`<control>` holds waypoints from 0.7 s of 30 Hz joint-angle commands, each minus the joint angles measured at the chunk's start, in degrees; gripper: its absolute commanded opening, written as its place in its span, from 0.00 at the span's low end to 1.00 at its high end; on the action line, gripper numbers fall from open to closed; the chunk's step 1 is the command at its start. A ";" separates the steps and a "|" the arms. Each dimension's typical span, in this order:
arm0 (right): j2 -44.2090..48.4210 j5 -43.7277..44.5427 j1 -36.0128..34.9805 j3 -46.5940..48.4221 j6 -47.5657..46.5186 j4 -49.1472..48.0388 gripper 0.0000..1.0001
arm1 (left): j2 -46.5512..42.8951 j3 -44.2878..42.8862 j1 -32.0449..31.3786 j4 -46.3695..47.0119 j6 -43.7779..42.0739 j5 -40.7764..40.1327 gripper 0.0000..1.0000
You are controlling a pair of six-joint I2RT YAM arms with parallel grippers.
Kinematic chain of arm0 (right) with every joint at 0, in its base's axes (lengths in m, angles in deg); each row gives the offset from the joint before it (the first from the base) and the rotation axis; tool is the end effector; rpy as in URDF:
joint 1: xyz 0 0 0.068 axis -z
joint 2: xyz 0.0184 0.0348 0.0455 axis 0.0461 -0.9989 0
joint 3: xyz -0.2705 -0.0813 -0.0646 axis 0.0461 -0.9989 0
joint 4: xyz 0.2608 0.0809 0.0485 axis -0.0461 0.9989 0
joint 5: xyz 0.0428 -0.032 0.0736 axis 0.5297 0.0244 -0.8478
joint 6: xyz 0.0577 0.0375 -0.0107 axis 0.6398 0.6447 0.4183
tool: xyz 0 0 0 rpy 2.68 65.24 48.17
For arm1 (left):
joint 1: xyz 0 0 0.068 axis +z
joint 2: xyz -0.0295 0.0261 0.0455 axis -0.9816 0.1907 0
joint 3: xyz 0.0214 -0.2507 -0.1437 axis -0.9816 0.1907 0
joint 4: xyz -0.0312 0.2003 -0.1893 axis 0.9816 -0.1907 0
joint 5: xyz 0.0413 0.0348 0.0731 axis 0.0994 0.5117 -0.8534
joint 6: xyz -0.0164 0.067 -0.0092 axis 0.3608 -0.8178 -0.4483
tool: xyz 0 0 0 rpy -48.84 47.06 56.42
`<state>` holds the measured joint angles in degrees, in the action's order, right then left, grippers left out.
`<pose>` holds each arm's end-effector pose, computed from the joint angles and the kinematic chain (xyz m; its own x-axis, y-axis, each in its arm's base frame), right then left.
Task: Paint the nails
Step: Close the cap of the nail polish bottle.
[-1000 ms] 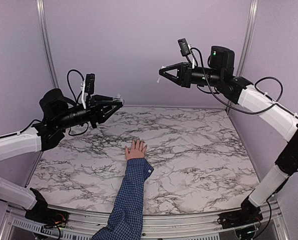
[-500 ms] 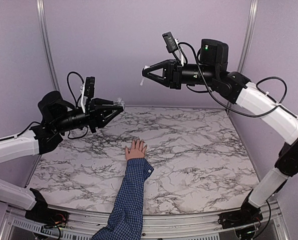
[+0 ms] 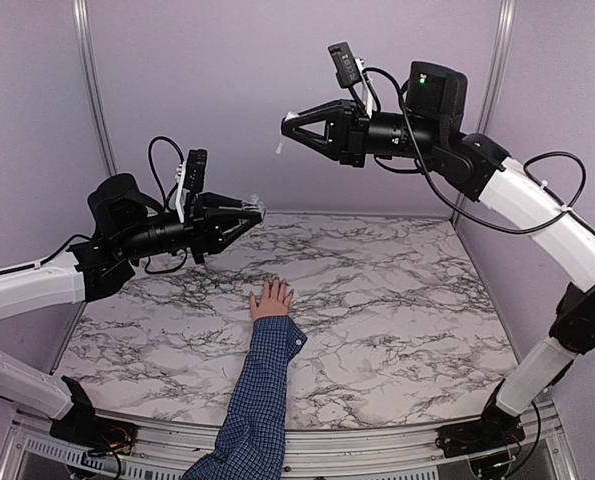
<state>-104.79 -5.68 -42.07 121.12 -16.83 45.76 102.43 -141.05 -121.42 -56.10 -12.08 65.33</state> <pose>0.2442 0.2967 0.5209 -0.0625 0.0346 -0.9974 -0.9976 0.0268 0.0635 0.2115 -0.2368 0.3809 0.0826 -0.1847 -0.9793 0.9751 0.2179 0.0411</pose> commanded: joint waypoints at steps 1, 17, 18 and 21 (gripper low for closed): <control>-0.69 1.50 -2.88 1.94 -3.13 1.98 0.00 | 0.35 -1.37 -2.02 -0.28 -1.11 -0.60 0.00; -0.17 4.20 -6.31 -2.74 -5.34 4.66 0.00 | -3.59 0.76 -4.00 -2.81 -1.26 -2.57 0.00; -0.15 4.55 -6.34 -3.07 -5.34 4.68 0.00 | -3.78 0.85 -4.00 -2.86 -1.24 -2.65 0.00; -0.18 4.92 -6.36 -3.42 -6.85 4.84 0.00 | -4.14 1.13 -4.04 -3.27 -1.23 -2.57 0.00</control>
<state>-105.16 -2.00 -48.14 118.23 -22.03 49.46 100.16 -140.65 -125.16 -58.46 -12.82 63.12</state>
